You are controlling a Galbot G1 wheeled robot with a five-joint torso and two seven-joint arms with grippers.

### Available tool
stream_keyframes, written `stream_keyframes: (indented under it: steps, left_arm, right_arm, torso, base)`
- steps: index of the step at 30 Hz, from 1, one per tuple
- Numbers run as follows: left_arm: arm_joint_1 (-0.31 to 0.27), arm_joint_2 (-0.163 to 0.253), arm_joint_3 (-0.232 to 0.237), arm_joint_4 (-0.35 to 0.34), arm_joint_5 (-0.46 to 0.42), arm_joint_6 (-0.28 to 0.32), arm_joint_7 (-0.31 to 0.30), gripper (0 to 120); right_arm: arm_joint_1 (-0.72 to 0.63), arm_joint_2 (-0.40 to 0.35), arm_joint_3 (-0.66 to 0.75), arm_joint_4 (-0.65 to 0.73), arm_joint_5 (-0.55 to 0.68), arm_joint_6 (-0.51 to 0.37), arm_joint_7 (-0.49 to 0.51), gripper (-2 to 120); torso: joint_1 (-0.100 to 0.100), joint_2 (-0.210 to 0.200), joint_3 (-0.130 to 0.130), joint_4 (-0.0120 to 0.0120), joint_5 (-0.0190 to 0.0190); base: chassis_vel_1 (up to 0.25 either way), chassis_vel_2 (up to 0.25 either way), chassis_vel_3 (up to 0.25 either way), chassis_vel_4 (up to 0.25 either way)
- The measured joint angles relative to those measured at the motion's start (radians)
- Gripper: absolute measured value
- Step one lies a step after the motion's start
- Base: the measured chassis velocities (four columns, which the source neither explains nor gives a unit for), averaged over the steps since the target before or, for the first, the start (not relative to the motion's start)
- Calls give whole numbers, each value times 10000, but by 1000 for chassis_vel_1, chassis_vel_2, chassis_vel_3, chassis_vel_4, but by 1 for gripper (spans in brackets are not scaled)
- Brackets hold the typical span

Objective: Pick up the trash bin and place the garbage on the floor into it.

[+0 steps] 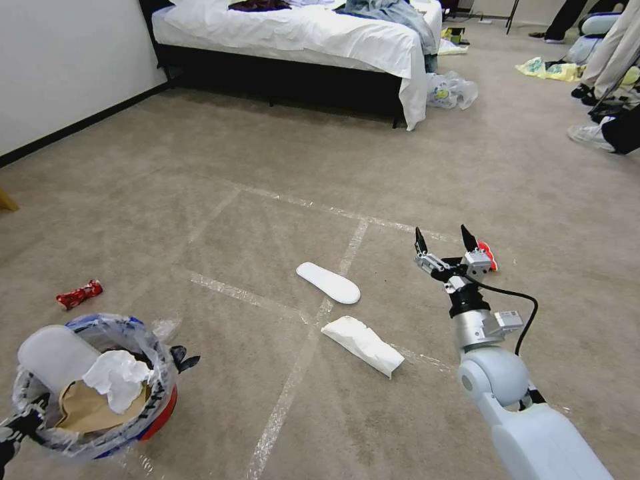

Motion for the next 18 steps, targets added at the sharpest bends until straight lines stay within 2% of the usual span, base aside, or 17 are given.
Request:
stream_keyframes:
  steps: [6, 12, 14, 15, 17, 18]
  left_arm:
    - [70, 12, 30, 42, 6, 4, 53, 1]
    - [131, -12, 39, 86, 61, -2, 145, 1]
    - [196, -56, 39, 86, 100, -26, 209, 1]
    - [196, -56, 39, 86, 100, -26, 209, 1]
    - [209, -64, 17, 85, 101, -52, 241, 1]
    - [209, -64, 17, 85, 101, -52, 241, 1]
  right_arm:
    - [27, -94, 5, -2, 13, -186, 124, 100]
    - [49, -415, -31, 93, 71, -1150, 513, 100]
    - [55, -702, -227, 105, 358, -2543, 994, 100]
    - [55, -702, -227, 105, 358, -2543, 994, 100]
    - [114, -936, -558, 44, 712, -3859, 1416, 100]
    - [114, -936, -558, 44, 712, -3859, 1416, 100]
  torso:
    - [0, 1, 0, -2, 0]
    - [0, 1, 0, -3, -1]
    - [0, 1, 0, -1, -2]
    - [0, 1, 0, -1, -2]
    - [0, 1, 0, -2, 0]
    - [0, 1, 0, -2, 0]
  base:
    - [0, 0, 0, 0]
    - [0, 0, 0, 0]
    - [0, 0, 0, 0]
    - [0, 0, 0, 0]
    - [0, 0, 0, 0]
    - [0, 0, 0, 0]
